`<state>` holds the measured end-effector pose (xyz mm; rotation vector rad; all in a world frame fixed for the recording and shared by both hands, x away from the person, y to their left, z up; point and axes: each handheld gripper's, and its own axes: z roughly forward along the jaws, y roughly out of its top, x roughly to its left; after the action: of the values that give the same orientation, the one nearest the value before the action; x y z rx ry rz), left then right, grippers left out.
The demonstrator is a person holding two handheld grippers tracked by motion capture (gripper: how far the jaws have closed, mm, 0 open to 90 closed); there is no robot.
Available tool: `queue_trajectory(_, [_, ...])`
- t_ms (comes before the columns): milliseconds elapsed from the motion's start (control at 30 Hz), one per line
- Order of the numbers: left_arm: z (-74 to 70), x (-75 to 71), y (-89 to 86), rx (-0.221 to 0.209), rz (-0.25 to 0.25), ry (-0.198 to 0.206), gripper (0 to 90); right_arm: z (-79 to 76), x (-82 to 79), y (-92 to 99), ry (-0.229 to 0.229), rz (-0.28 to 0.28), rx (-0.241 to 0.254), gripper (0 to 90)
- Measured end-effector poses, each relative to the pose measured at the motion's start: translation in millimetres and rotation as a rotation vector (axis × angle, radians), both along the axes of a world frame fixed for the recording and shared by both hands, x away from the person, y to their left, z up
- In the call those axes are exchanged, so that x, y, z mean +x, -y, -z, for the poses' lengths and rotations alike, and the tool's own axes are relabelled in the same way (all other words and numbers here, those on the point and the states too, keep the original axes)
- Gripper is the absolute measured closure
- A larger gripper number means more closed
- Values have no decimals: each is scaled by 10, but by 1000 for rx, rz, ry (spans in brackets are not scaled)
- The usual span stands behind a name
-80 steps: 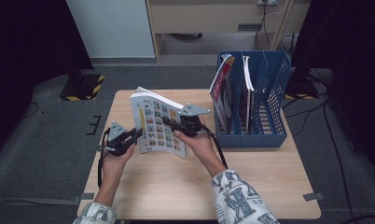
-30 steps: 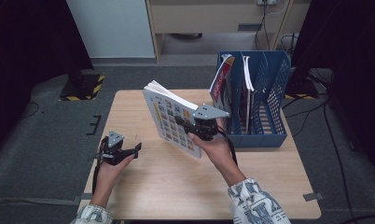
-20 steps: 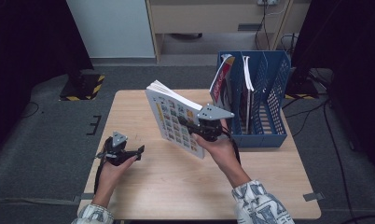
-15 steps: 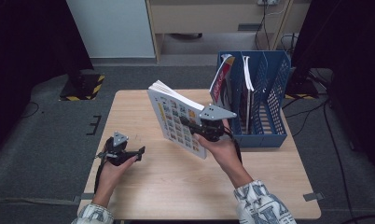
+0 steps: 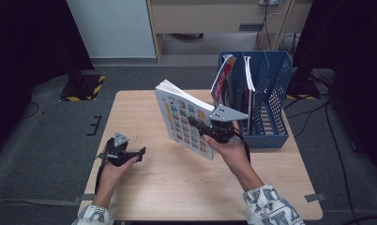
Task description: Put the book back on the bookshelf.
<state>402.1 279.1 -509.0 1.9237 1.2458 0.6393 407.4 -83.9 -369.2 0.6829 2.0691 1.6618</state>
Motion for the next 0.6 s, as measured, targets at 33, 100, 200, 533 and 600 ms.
queue_trajectory(33, [2, 1, 2, 3, 1, -1, 70, 1, -3, 12, 1, 2, -1, 741])
queue_trajectory(100, [5, 3, 5, 4, 2, -2, 70, 4, -7, 26, 1, 3, -2, 740])
queue_trajectory(200, [4, 6, 5, 5, 3, -1, 71, 16, -5, 30, 0, 0, -3, 741])
queue_trajectory(533, [9, 5, 7, 4, 7, -5, 74, 54, -31, 18, -4, -15, -9, 741])
queue_trajectory(600, [14, 8, 9, 8, 10, -7, 74, 59, -36, 24, -6, -16, -13, 741])
